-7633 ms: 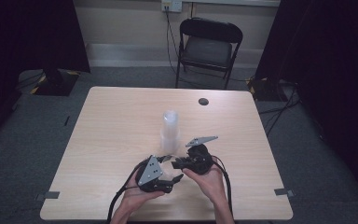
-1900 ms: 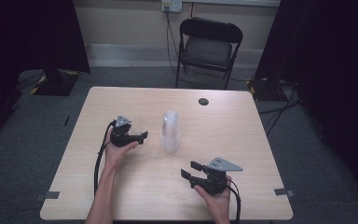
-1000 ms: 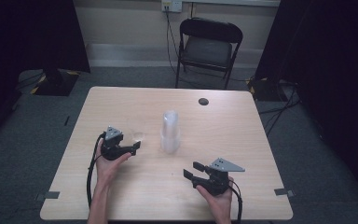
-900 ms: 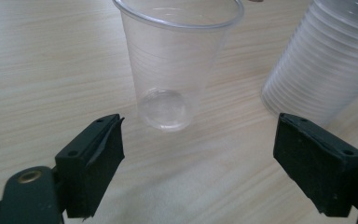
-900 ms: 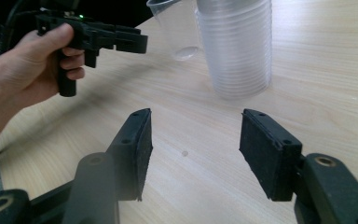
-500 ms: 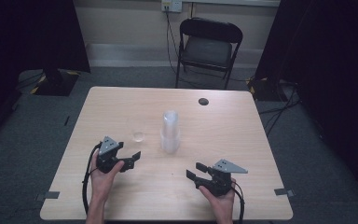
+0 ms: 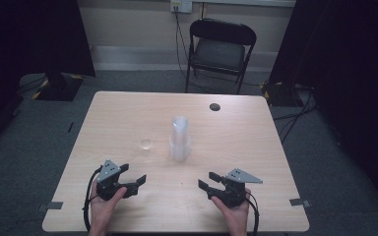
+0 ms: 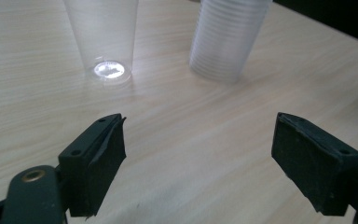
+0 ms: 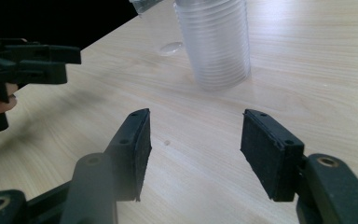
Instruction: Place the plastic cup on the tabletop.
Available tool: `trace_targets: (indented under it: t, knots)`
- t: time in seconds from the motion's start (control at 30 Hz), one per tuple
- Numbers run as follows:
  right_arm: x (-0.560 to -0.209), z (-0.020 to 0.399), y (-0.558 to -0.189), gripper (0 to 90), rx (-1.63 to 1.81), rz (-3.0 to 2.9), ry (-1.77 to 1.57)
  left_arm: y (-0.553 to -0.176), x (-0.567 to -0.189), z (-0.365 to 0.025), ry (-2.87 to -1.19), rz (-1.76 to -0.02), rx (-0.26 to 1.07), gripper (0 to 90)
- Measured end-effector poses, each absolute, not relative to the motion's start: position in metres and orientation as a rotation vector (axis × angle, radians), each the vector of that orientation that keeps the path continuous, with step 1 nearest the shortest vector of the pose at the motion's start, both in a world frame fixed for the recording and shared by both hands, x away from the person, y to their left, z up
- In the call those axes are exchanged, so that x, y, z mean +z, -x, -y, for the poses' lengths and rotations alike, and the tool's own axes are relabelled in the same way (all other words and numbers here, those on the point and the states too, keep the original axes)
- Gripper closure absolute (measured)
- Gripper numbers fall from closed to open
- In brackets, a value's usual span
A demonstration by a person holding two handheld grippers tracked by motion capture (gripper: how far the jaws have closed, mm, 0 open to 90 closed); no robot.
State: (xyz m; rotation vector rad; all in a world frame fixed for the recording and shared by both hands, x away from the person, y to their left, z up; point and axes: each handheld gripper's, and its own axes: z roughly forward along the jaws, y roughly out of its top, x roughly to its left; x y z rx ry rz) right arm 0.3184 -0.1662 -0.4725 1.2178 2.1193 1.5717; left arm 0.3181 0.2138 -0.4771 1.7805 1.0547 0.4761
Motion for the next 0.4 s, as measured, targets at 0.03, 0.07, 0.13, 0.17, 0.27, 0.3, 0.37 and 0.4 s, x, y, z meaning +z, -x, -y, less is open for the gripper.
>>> trace_targets:
  t: [0.03,0.07,0.13,0.17,0.27,0.3,0.37,0.4]
  knots:
    - [-0.473,0.167,-0.318,42.3,1.57,-2.118,-1.218,-0.316,-0.478,-0.215,-1.778,-1.072,0.472,17.3]
    - [-0.474,0.167,-0.319,42.0,1.568,-2.119,-1.222,-0.313,-0.479,-0.215,-1.776,-1.074,0.473,17.3]
    - [-0.474,0.167,-0.32,40.9,1.56,-2.119,-1.232,-0.306,-0.48,-0.215,-1.764,-1.051,0.457,17.3]
    - [-0.474,0.167,-0.32,40.8,1.558,-2.116,-1.232,-0.302,-0.481,-0.214,-1.768,-1.048,0.46,17.3]
    - [-0.474,0.169,-0.32,39.8,1.553,-2.111,-1.234,-0.297,-0.482,-0.217,-1.729,-1.041,0.472,18.7]
    - [-0.474,0.169,-0.32,39.3,1.549,-2.109,-1.242,-0.297,-0.482,-0.218,-1.74,-1.044,0.461,18.7]
    - [-0.475,0.169,-0.321,37.8,1.531,-2.113,-1.248,-0.298,-0.485,-0.218,-1.759,-1.067,0.464,18.7]
    - [-0.476,0.169,-0.322,36.9,1.517,-2.118,-1.248,-0.297,-0.486,-0.219,-1.749,-1.064,0.448,18.7]
